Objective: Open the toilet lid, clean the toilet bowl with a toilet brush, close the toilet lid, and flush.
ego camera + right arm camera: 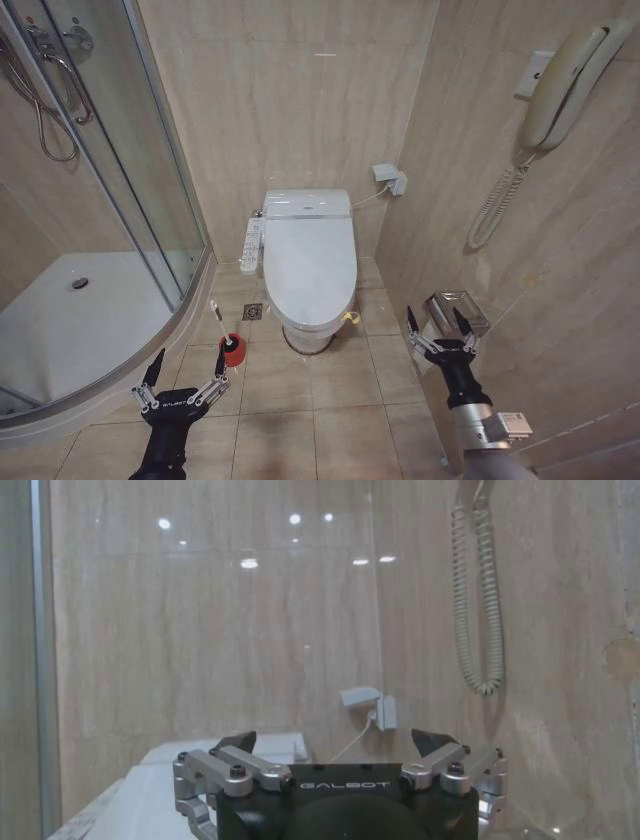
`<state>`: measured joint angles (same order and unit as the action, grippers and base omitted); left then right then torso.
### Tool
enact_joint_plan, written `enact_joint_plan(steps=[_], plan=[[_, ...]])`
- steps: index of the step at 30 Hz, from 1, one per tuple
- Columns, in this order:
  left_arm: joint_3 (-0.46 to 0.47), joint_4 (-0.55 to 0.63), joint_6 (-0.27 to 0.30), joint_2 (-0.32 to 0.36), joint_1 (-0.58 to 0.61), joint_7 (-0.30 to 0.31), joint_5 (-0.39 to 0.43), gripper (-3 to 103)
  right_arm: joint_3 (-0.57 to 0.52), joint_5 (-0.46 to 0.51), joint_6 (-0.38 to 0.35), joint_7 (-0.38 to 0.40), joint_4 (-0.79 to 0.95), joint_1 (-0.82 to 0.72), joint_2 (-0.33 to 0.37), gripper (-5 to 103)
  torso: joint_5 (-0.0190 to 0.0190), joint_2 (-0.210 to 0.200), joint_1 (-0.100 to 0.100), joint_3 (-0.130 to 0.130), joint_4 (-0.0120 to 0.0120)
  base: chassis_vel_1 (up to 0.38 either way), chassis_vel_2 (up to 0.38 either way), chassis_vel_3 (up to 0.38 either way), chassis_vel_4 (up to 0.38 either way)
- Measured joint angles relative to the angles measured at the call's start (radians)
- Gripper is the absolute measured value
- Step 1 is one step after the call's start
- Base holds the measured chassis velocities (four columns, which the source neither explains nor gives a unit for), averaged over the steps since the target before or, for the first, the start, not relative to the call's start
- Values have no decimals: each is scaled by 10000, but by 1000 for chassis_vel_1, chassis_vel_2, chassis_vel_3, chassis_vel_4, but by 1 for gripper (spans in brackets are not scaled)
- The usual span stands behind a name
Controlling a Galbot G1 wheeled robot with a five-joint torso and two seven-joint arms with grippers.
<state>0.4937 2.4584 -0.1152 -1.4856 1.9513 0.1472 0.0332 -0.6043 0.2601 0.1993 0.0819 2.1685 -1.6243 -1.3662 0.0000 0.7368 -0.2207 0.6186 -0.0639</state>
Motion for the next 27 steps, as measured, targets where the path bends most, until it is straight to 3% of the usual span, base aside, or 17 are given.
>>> enact_joint_plan(steps=[27], plan=[[0,0,0,0,0,0,0,100,-117,159,-481,253,437,344,-95,100,-1,0,0,0,1,0,0,0,0]])
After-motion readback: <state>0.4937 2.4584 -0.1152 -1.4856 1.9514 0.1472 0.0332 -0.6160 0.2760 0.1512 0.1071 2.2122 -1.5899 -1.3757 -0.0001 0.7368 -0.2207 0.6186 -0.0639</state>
